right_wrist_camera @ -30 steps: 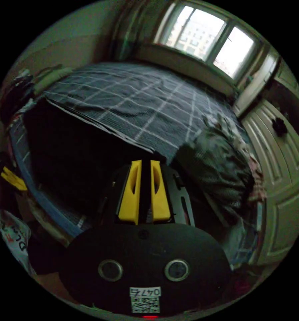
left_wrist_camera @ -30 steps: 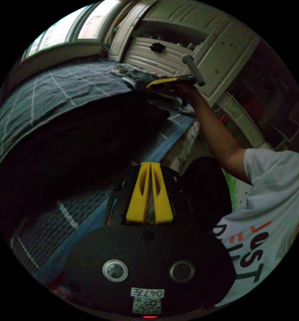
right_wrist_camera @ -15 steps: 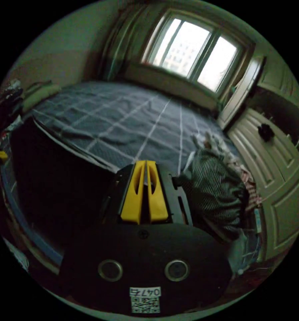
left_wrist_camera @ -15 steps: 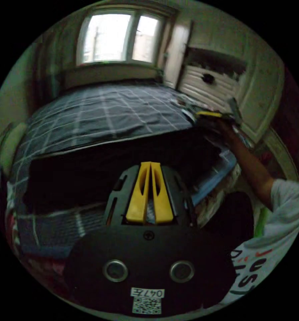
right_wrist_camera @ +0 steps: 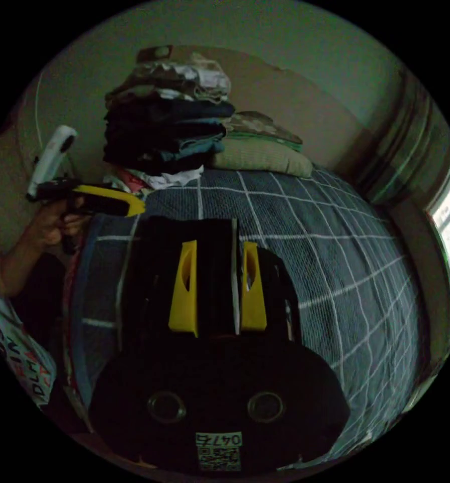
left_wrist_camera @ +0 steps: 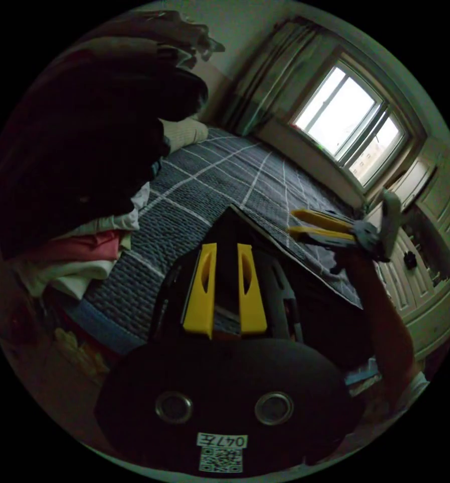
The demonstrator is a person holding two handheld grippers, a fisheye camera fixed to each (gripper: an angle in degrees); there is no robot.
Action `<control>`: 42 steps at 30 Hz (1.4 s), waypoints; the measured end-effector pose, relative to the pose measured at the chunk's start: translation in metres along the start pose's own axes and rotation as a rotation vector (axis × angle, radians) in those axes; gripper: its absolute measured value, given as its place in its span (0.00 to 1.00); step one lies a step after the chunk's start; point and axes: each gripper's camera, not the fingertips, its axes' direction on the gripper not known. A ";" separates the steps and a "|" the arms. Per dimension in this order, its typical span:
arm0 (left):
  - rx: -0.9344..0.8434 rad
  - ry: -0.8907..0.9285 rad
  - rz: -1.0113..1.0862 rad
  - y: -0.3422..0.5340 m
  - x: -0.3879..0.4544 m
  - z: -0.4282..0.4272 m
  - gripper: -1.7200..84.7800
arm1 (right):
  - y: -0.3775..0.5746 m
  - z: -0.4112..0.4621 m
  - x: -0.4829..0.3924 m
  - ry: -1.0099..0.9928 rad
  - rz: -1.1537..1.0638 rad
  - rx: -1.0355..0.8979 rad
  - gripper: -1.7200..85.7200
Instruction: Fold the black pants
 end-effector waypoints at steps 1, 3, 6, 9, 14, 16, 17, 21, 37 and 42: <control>0.008 0.004 -0.005 -0.004 -0.006 -0.002 0.09 | -0.023 0.031 0.002 0.012 -0.026 -0.020 0.13; 0.020 -0.025 0.018 -0.023 -0.024 -0.005 0.09 | -0.053 0.073 0.009 -0.004 -0.031 -0.053 0.13; -0.039 -0.054 0.058 -0.049 -0.045 0.000 0.10 | -0.091 0.134 0.027 -0.073 -0.007 -0.127 0.14; -0.046 -0.013 0.034 -0.072 -0.072 0.001 0.11 | -0.117 0.186 0.044 -0.135 0.024 -0.225 0.16; -0.063 0.033 -0.015 -0.104 -0.110 0.000 0.11 | -0.140 0.236 0.046 -0.240 -0.054 -0.258 0.05; -0.077 0.032 -0.014 -0.113 -0.118 0.002 0.12 | -0.143 0.239 0.036 -0.190 -0.153 -0.225 0.03; -0.095 0.042 -0.002 -0.119 -0.121 0.004 0.13 | -0.146 0.241 0.033 -0.176 -0.192 -0.208 0.03; -0.171 0.001 0.092 -0.138 -0.120 0.015 0.18 | -0.148 0.240 0.030 -0.185 -0.271 -0.102 0.03; -0.222 0.132 0.189 -0.184 -0.114 0.026 0.25 | -0.140 0.200 0.075 -0.460 -0.372 0.149 0.02; -0.212 0.118 0.398 -0.192 -0.093 0.024 0.32 | -0.138 0.200 0.088 -0.465 -0.361 0.176 0.02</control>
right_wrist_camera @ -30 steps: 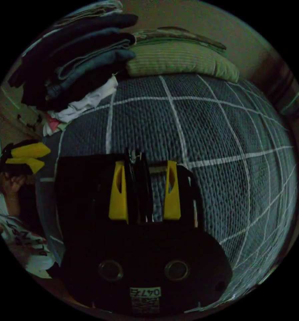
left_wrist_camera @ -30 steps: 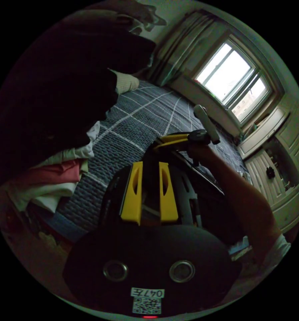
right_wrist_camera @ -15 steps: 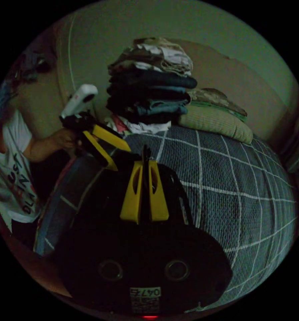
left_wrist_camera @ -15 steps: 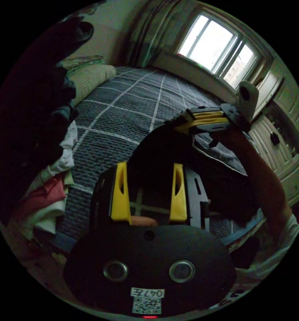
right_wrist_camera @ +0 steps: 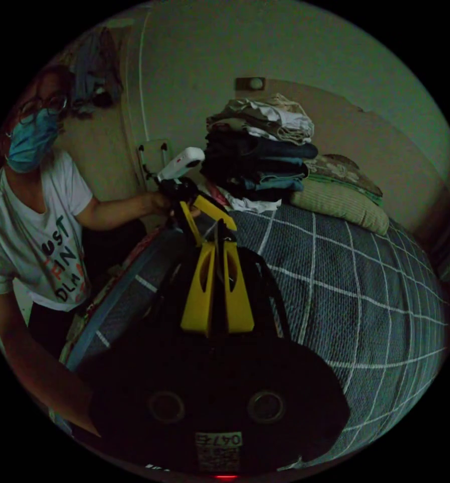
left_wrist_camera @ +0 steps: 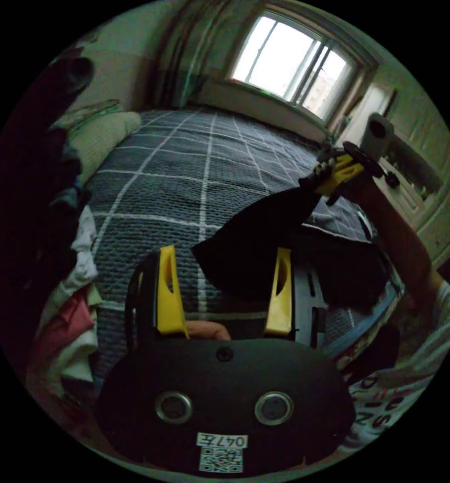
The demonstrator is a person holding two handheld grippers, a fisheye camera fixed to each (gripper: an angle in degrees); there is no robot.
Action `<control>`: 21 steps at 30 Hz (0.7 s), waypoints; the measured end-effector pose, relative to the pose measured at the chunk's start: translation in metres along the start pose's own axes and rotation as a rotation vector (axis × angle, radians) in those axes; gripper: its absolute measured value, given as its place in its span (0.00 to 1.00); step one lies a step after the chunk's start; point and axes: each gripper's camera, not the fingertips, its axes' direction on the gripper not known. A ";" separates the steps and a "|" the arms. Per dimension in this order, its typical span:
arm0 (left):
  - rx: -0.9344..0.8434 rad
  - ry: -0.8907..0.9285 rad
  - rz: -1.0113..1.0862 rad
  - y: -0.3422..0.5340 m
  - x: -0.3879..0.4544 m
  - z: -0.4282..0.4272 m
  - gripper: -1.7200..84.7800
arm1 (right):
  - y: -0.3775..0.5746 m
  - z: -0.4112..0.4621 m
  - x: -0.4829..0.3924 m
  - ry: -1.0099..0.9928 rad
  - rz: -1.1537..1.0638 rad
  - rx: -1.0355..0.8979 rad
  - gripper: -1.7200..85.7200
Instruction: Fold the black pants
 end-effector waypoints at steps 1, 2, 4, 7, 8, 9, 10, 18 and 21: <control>-0.015 0.017 0.027 -0.002 0.002 0.003 0.33 | 0.001 -0.001 0.003 -0.008 0.001 0.003 0.02; -0.047 0.043 0.074 -0.006 0.006 0.010 0.33 | 0.002 -0.002 0.005 -0.018 -0.003 0.006 0.02; -0.088 0.079 0.122 -0.011 0.010 0.018 0.31 | 0.003 -0.004 0.008 -0.029 -0.008 0.014 0.02; -0.108 0.171 0.120 -0.014 0.011 0.020 0.19 | 0.006 -0.007 0.012 -0.048 -0.017 0.020 0.02; -0.081 0.213 0.121 -0.014 0.011 0.014 0.17 | 0.008 -0.009 0.013 -0.047 -0.018 0.016 0.02; -0.031 0.258 0.123 -0.013 0.010 0.005 0.15 | 0.008 -0.009 0.014 -0.046 -0.017 0.012 0.02; -0.001 0.283 0.120 -0.013 0.010 0.000 0.15 | 0.010 -0.010 0.017 -0.042 -0.013 0.007 0.02; 0.322 0.579 0.057 -0.003 0.011 -0.043 0.01 | 0.023 -0.024 0.041 0.066 0.079 0.008 0.02; 0.150 0.281 0.068 -0.012 0.039 -0.029 0.02 | 0.030 -0.031 0.043 0.082 0.080 0.028 0.02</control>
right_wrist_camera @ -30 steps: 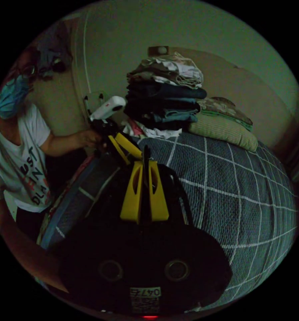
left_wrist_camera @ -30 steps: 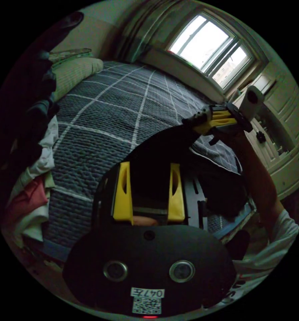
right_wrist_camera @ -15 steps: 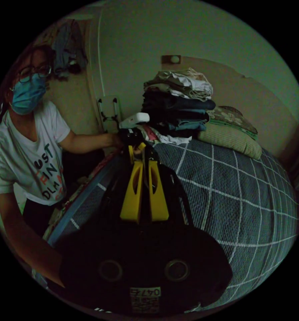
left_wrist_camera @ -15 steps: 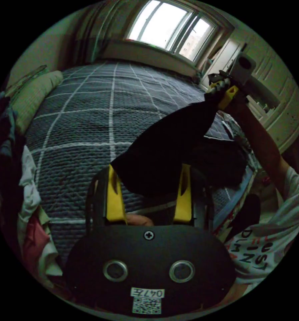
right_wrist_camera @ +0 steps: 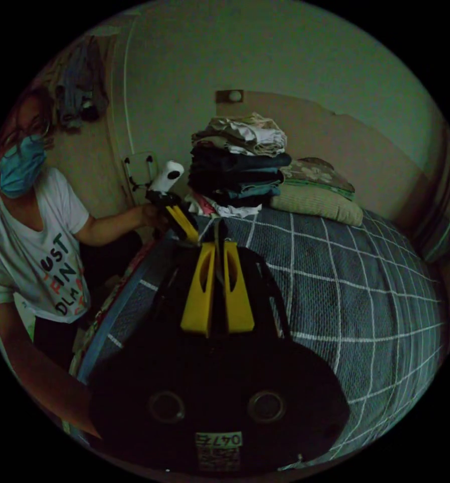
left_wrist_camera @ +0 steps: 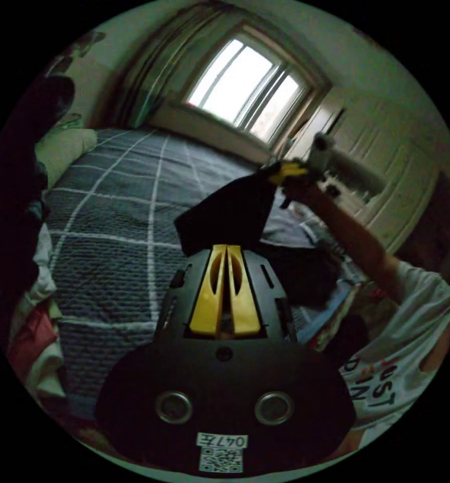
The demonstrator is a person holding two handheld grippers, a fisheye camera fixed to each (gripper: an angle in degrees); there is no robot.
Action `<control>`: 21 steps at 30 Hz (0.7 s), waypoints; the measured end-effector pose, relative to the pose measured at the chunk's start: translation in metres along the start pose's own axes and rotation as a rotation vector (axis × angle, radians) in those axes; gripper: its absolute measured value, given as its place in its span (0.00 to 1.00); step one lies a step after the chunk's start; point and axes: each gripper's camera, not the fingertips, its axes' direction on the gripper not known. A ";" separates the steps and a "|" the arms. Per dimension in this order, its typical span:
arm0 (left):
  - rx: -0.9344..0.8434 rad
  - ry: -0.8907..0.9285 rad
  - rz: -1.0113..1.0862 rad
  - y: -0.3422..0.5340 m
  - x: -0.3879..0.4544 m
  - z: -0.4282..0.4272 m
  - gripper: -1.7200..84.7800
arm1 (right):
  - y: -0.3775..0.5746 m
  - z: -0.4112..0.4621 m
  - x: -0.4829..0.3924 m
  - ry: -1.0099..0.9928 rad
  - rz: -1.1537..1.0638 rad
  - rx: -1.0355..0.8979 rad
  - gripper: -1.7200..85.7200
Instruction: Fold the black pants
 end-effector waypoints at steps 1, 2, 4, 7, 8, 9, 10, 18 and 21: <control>-0.016 -0.014 0.009 -0.001 0.004 0.003 0.02 | 0.003 -0.001 0.001 0.002 0.000 -0.001 0.02; -0.030 0.006 0.017 -0.001 0.009 0.008 0.03 | 0.007 -0.001 0.001 0.003 -0.002 -0.010 0.02; -0.040 0.030 -0.001 -0.001 0.010 0.011 0.10 | 0.013 0.002 0.002 -0.010 -0.010 -0.020 0.02; -0.106 0.078 -0.016 -0.001 0.004 0.021 0.26 | 0.020 0.006 0.002 -0.069 -0.042 -0.019 0.02; -0.138 0.139 -0.020 -0.002 0.002 0.028 0.30 | 0.022 0.008 0.002 -0.101 -0.059 -0.016 0.02; -0.167 0.185 -0.001 -0.003 0.005 0.036 0.31 | 0.023 0.009 0.002 -0.115 -0.067 -0.016 0.02; -0.174 0.194 0.010 -0.003 0.007 0.038 0.31 | 0.023 0.010 0.002 -0.147 -0.086 -0.019 0.02; -0.187 0.215 0.154 0.004 0.036 0.041 0.24 | 0.052 0.045 -0.020 -0.511 -0.185 -0.307 0.02; -0.276 0.245 0.270 0.008 0.058 0.056 0.25 | 0.084 0.063 -0.025 -0.523 -0.116 -0.478 0.02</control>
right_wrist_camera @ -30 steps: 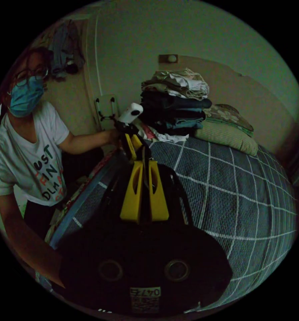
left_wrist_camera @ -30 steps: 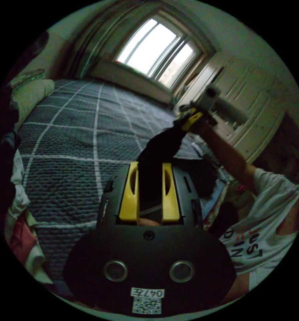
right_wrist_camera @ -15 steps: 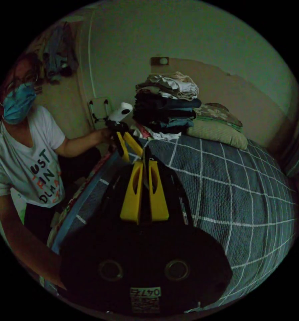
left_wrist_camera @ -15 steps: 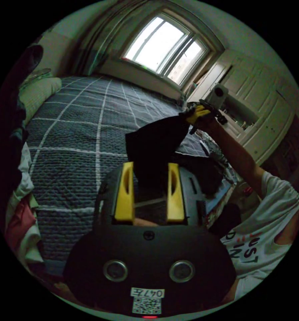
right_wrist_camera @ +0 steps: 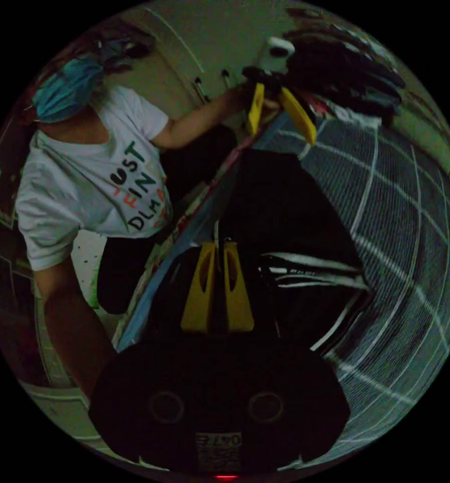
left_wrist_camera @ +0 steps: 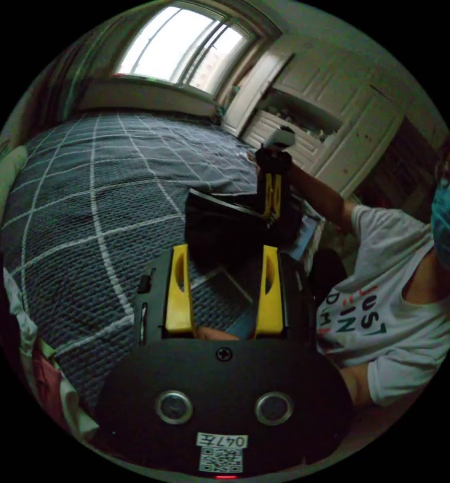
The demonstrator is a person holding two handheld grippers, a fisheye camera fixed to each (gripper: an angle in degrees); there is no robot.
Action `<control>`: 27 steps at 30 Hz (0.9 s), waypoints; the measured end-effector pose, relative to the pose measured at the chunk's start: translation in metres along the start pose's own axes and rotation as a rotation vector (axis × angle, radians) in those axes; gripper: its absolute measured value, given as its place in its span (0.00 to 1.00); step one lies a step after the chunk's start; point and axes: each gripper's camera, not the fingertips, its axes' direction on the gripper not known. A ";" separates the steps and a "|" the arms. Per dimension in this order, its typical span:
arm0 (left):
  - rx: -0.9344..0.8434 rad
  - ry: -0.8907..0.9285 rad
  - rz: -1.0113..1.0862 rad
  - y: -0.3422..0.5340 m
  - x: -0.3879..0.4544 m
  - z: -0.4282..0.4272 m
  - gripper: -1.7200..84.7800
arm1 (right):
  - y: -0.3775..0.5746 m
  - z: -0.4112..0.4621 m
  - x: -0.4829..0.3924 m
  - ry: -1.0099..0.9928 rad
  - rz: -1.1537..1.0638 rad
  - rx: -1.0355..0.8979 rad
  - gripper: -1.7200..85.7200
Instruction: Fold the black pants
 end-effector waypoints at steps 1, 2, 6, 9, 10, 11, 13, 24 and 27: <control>-0.017 -0.003 0.016 -0.001 0.003 0.004 0.25 | 0.010 0.009 0.002 0.004 0.047 -0.020 0.02; -0.046 -0.018 0.042 -0.004 0.008 0.011 0.25 | 0.020 0.014 0.005 0.009 0.092 -0.012 0.02; -0.057 0.017 0.141 -0.010 0.023 0.026 0.24 | 0.045 0.016 0.012 0.039 0.172 0.101 0.02; -0.038 0.079 0.249 -0.017 0.035 0.036 0.24 | 0.058 0.007 0.014 0.034 0.165 0.215 0.02; -0.040 0.080 0.269 -0.018 0.037 0.039 0.24 | 0.060 0.001 0.015 0.039 0.151 0.250 0.02; -0.045 0.074 0.298 -0.020 0.040 0.045 0.24 | 0.060 -0.006 0.018 0.053 0.128 0.278 0.02; -0.043 0.106 0.324 -0.024 0.037 0.055 0.26 | 0.057 -0.020 0.025 0.080 0.080 0.323 0.02; 0.163 0.297 -0.174 -0.001 -0.084 0.077 0.22 | 0.018 -0.077 0.159 0.184 0.306 0.470 0.02; 0.154 0.222 -0.284 0.005 -0.100 0.081 0.21 | 0.015 -0.079 0.188 0.184 0.470 0.508 0.02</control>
